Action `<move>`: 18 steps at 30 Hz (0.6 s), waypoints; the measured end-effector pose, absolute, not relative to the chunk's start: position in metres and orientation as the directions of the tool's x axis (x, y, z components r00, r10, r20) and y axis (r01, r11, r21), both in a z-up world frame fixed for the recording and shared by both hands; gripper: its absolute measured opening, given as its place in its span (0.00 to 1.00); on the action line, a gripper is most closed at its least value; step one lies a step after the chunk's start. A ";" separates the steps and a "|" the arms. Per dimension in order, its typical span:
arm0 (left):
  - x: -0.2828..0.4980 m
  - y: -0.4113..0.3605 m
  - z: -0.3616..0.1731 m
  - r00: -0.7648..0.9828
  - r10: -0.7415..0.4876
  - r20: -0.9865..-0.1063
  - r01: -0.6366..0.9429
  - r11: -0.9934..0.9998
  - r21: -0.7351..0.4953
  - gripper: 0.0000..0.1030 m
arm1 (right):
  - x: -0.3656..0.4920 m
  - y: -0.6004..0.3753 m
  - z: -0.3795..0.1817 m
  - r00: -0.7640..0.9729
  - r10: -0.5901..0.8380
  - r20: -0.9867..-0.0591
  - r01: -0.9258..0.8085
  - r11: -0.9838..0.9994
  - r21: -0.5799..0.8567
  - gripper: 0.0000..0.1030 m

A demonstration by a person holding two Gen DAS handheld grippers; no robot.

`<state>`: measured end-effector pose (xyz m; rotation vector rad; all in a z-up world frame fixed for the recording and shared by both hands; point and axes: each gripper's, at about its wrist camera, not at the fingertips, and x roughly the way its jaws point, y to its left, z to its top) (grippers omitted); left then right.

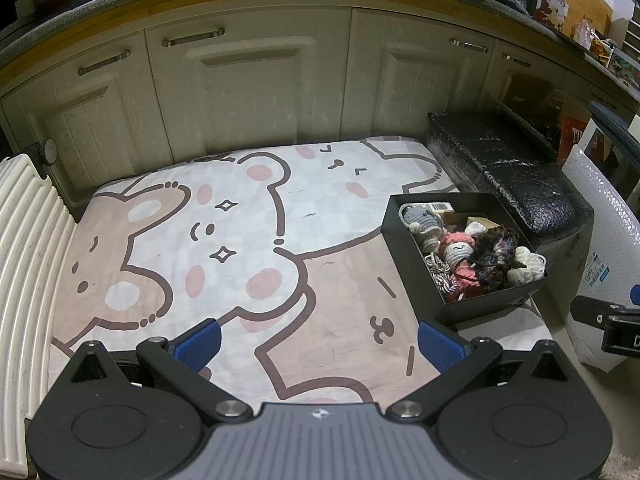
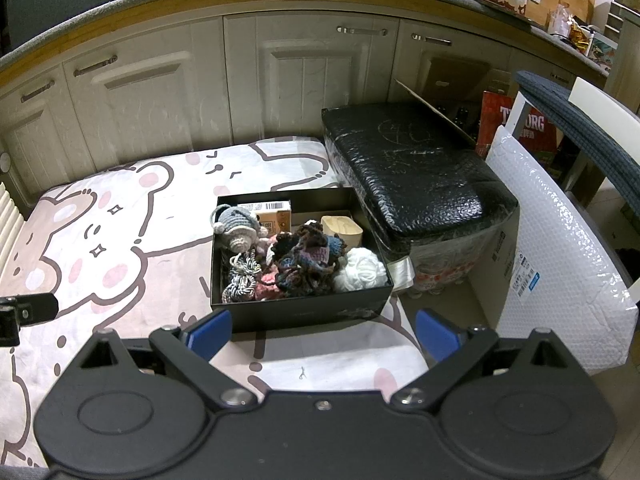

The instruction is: Organize objects

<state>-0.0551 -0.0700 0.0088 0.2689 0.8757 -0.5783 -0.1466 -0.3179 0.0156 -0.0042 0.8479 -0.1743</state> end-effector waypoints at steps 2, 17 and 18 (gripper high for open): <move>-0.055 -0.070 0.009 0.501 -0.365 -0.785 0.578 0.816 -0.011 1.00 | -0.146 -0.317 0.016 0.648 -0.156 -0.746 0.152 0.986 -0.074 0.97; -0.057 -0.071 0.008 0.500 -0.370 -0.783 0.586 0.810 -0.008 1.00 | -0.147 -0.318 0.015 0.648 -0.155 -0.745 0.151 0.986 -0.073 0.97; -0.057 -0.071 0.008 0.500 -0.370 -0.783 0.586 0.810 -0.008 1.00 | -0.147 -0.318 0.015 0.649 -0.155 -0.745 0.151 0.986 -0.073 0.97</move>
